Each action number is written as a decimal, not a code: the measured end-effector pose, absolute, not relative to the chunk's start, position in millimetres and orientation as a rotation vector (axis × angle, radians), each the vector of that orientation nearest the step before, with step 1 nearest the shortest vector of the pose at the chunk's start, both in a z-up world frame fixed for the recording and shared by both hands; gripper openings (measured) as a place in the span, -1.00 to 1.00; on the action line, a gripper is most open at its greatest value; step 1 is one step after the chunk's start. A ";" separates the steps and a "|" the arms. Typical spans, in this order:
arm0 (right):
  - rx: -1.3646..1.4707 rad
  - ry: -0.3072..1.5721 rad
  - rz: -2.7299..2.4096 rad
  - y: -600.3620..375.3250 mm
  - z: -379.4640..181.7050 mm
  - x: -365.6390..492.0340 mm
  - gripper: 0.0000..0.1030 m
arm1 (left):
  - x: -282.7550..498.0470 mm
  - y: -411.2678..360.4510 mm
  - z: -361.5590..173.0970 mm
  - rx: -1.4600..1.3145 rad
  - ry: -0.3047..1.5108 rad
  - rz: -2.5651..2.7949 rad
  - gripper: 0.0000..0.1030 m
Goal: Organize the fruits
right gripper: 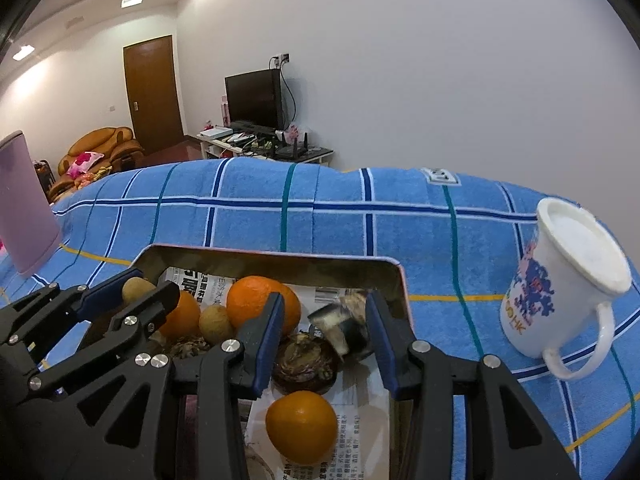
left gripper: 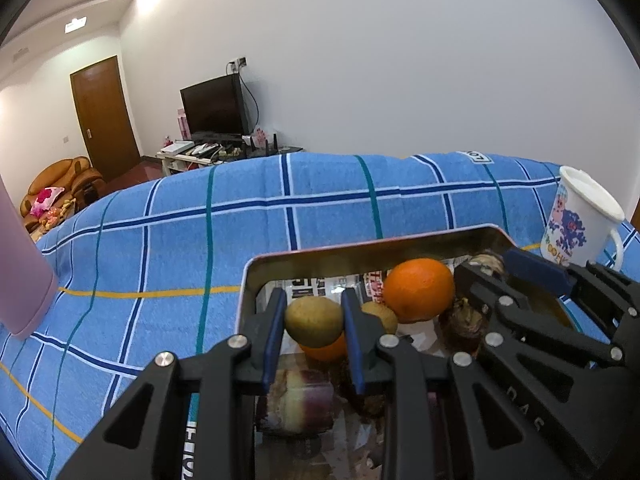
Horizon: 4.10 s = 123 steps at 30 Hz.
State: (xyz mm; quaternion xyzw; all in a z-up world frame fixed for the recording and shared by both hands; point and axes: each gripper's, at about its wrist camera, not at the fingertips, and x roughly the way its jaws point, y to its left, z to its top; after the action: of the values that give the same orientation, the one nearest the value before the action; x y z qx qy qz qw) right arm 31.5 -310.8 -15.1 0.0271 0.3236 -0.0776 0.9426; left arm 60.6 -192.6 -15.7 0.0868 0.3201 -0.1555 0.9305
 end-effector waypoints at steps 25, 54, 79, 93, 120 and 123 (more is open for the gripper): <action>0.171 0.633 -0.064 -318.8 -10.2 17.6 -0.10 | 59.1 -190.1 -16.4 0.160 0.665 -0.330 -0.41; 0.230 0.392 -0.168 -331.3 14.9 -18.2 0.49 | 17.2 -172.8 13.0 0.111 0.398 -0.261 1.00; 0.075 0.229 -0.291 -291.0 25.4 -70.9 0.51 | -11.7 -129.2 10.7 0.045 0.364 -0.206 1.00; 0.051 0.183 -0.333 -280.2 29.8 -108.1 0.51 | -40.4 -113.5 12.9 0.044 0.324 -0.220 1.00; 0.045 0.198 -0.326 -277.8 29.2 -104.7 0.51 | -39.6 -113.9 12.5 0.050 0.338 -0.203 1.00; 0.045 0.199 -0.326 -277.8 29.1 -104.7 0.51 | -40.1 -114.0 12.7 0.054 0.338 -0.199 1.00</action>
State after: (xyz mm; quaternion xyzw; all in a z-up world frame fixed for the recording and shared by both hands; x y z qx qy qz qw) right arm -104.7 -277.8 29.1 0.0223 0.0987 -0.1621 0.9816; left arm -40.1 -114.0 12.7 0.0270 0.1678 -0.0988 0.9805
